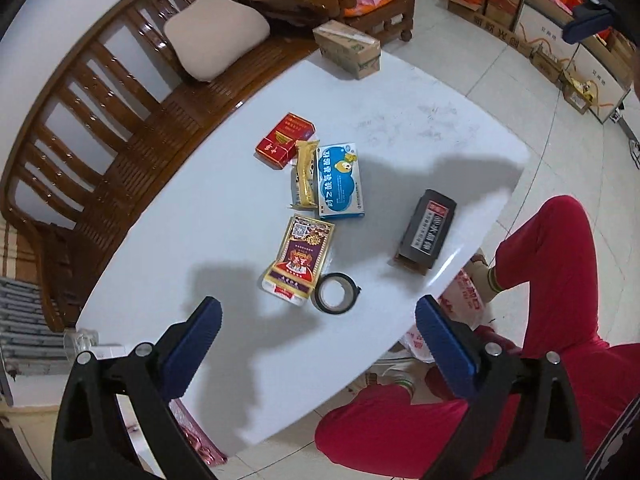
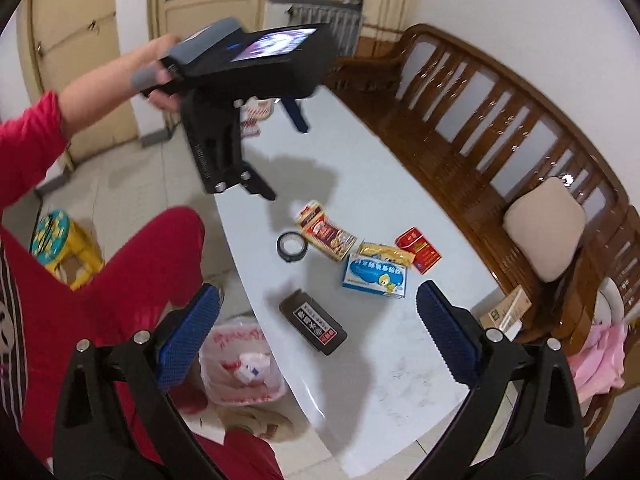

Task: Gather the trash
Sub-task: 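Raise both tools back over the table toward the remaining items, then grasp the gold snack packet with the left gripper while the right grasps the black box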

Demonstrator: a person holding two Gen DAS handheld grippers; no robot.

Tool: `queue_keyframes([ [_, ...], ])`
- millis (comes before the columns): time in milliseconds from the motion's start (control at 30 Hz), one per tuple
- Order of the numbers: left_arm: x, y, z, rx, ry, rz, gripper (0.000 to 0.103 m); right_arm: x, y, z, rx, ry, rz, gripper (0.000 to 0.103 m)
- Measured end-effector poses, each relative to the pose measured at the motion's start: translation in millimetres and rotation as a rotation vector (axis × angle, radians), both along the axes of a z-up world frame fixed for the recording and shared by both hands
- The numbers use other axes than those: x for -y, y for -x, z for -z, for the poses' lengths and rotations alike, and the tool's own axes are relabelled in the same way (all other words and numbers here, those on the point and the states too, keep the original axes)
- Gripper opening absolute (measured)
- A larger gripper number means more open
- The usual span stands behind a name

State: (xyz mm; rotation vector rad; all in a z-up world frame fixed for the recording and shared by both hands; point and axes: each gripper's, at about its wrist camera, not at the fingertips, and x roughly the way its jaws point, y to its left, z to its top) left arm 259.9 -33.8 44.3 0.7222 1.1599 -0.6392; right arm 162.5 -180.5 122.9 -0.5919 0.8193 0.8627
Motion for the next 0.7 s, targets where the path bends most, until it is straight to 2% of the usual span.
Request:
queue_keyframes([
  [267, 11, -42, 52, -0.075, -0.056, 0.040, 0.095, -16, -36, 51, -0.076, 0.118, -0.076, 0.096],
  [500, 19, -56, 102, -0.119, -0.131, 0.094, 0.095, -29, -59, 100, -0.148, 0.190, -0.132, 0.096],
  [700, 26, -69, 143, -0.134, -0.196, 0.120, 0.095, -38, -68, 153, -0.257, 0.241, -0.180, 0.096],
])
